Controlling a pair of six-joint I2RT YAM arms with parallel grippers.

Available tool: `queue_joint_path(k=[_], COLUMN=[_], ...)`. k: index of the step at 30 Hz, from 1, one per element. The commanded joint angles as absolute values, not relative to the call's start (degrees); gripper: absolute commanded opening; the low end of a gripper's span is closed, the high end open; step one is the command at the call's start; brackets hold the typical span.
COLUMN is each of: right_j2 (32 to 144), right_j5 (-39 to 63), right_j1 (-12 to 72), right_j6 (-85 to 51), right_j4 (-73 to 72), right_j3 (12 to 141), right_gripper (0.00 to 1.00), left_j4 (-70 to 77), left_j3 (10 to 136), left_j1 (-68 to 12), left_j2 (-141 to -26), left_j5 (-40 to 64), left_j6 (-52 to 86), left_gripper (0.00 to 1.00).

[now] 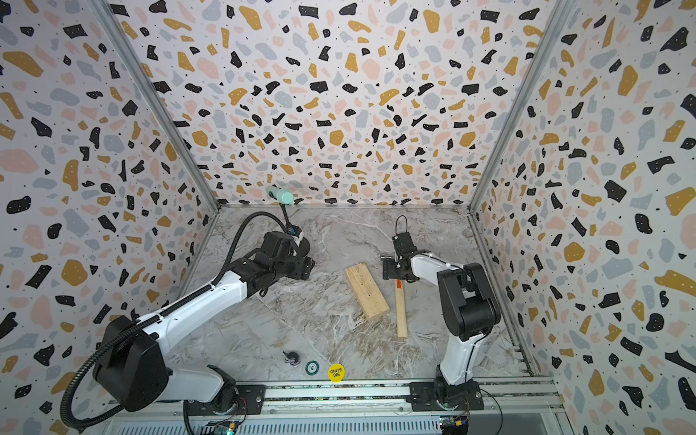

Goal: Use a claw hammer to pull out a nail
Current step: Pick up the hammer at the center of the board.

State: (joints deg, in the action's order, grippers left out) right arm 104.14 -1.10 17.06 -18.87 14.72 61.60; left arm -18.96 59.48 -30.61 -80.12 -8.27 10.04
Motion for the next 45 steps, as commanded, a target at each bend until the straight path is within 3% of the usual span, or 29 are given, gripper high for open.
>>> queue_joint_path(k=[1, 18, 45], right_j2=[104.35, 108.09, 109.66], right_j5=[-1.70, -2.46, -2.76], right_j1=[16.44, 15.91, 16.79], right_j6=[-18.19, -16.77, -16.47], right_j4=[14.37, 14.76, 16.01], right_j3=[63.96, 66.57, 68.39], right_gripper=[0.83, 0.75, 0.52], left_j4=[-18.62, -19.33, -19.35], left_j3=[61.40, 62.02, 62.71], left_j1=[-30.94, -30.85, -30.17], left_j2=[-80.15, -81.23, -81.47], left_j5=[-9.18, -10.87, -11.86], left_j6=[10.27, 10.26, 10.74], left_gripper=[0.87, 0.83, 0.81])
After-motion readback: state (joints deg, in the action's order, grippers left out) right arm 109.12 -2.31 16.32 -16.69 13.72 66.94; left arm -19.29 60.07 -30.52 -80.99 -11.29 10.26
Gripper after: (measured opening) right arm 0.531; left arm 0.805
